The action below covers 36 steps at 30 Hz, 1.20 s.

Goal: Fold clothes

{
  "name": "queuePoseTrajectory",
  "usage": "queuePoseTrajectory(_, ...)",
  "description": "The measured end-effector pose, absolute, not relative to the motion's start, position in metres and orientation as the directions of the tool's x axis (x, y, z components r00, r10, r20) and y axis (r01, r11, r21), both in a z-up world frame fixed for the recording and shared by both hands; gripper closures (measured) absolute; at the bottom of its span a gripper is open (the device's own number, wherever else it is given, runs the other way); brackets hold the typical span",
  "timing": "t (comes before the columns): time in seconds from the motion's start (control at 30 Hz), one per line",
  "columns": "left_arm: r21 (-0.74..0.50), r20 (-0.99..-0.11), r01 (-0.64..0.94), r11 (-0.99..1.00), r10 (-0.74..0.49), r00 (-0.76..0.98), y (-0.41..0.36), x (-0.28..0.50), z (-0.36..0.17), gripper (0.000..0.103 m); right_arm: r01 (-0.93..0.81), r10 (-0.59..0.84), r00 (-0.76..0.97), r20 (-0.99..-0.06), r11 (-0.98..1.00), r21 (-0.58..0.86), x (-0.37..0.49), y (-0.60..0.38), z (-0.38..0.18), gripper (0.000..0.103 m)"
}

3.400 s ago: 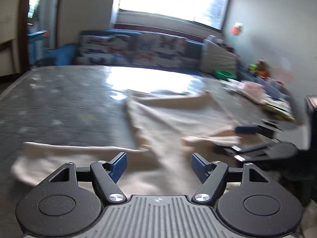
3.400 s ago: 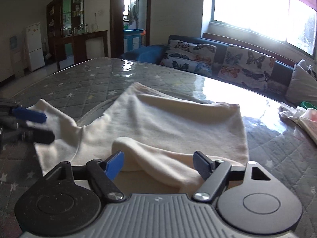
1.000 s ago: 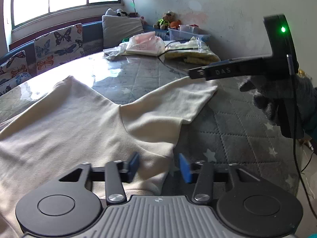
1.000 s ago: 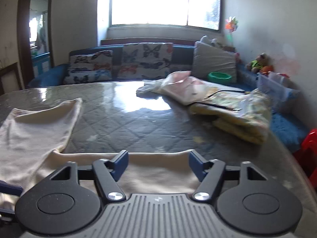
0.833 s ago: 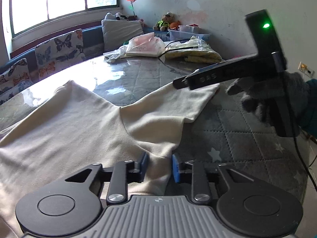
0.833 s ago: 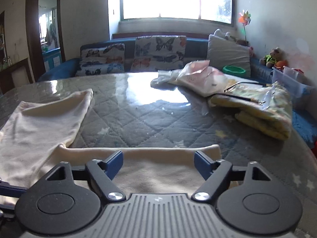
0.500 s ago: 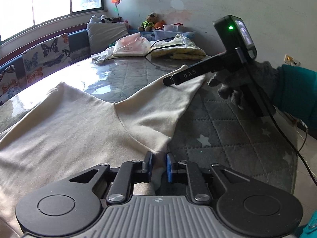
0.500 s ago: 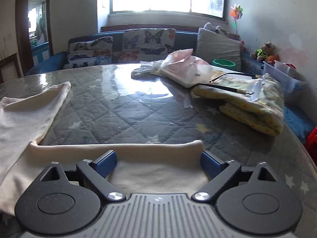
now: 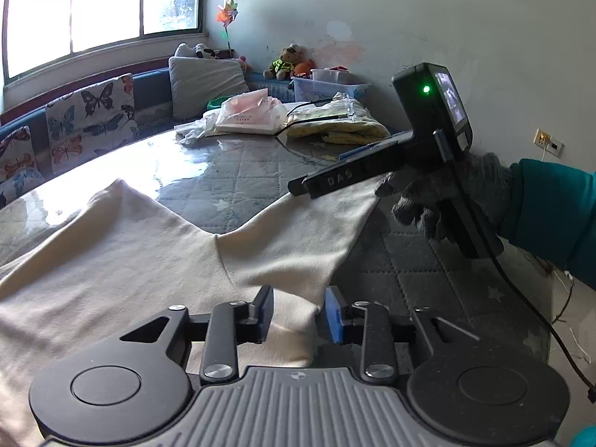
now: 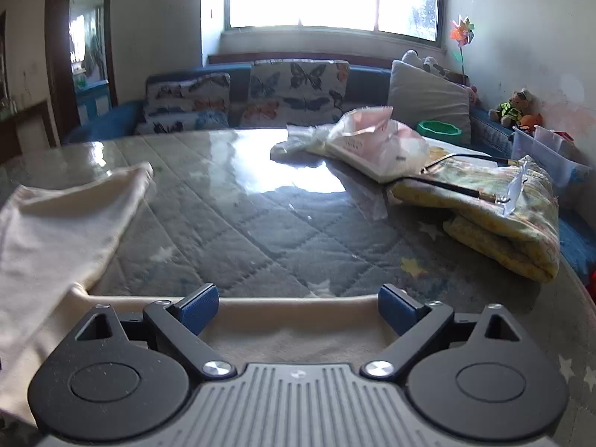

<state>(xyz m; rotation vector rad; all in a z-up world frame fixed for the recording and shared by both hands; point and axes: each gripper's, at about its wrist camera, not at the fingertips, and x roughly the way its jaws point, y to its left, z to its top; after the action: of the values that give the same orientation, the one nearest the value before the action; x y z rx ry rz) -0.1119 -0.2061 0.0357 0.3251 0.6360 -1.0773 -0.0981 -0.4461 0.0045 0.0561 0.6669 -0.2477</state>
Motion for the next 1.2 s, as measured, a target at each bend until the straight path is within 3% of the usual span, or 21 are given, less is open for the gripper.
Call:
queuePoseTrajectory(0.1,-0.074,-0.641,0.900,0.429,-0.712,0.287,-0.213,-0.113,0.027,0.068,0.261,-0.208,0.755,-0.622,0.965,-0.005,-0.096,-0.454,0.003,0.009)
queuePoseTrajectory(0.33,-0.063,-0.649,0.918,0.392,-0.715,0.261,-0.212,-0.125,0.019,0.056,0.287,-0.260,0.748,-0.611,0.956,-0.055,-0.101,-0.462,0.012,0.009)
queuePoseTrajectory(0.6,-0.064,-0.614,0.916,0.395,-0.739,0.276,-0.192,-0.133,0.034,0.042,0.035,-0.081,0.799,-0.596,0.996,-0.087,-0.125,-0.399,0.023,0.004)
queuePoseTrajectory(0.77,-0.058,-0.590,0.896,0.441,-0.739,0.325,-0.158,-0.134,0.048,0.040,-0.080,0.012,0.774,-0.634,0.994,-0.079,-0.137,-0.371,0.008,0.004)
queuePoseTrajectory(1.0,-0.041,-0.581,0.824,0.565,-0.684,0.440,-0.101,-0.124,0.054,0.036,-0.038,0.003,0.766,-0.643,0.998,-0.040,-0.162,-0.396,0.005,0.000)
queuePoseTrajectory(1.2,-0.044,-0.633,0.757,0.652,-0.604,0.484,-0.063,-0.115,0.037,0.036,0.004,-0.043,0.769,-0.638,0.998,-0.062,-0.168,-0.400,0.017,0.000)
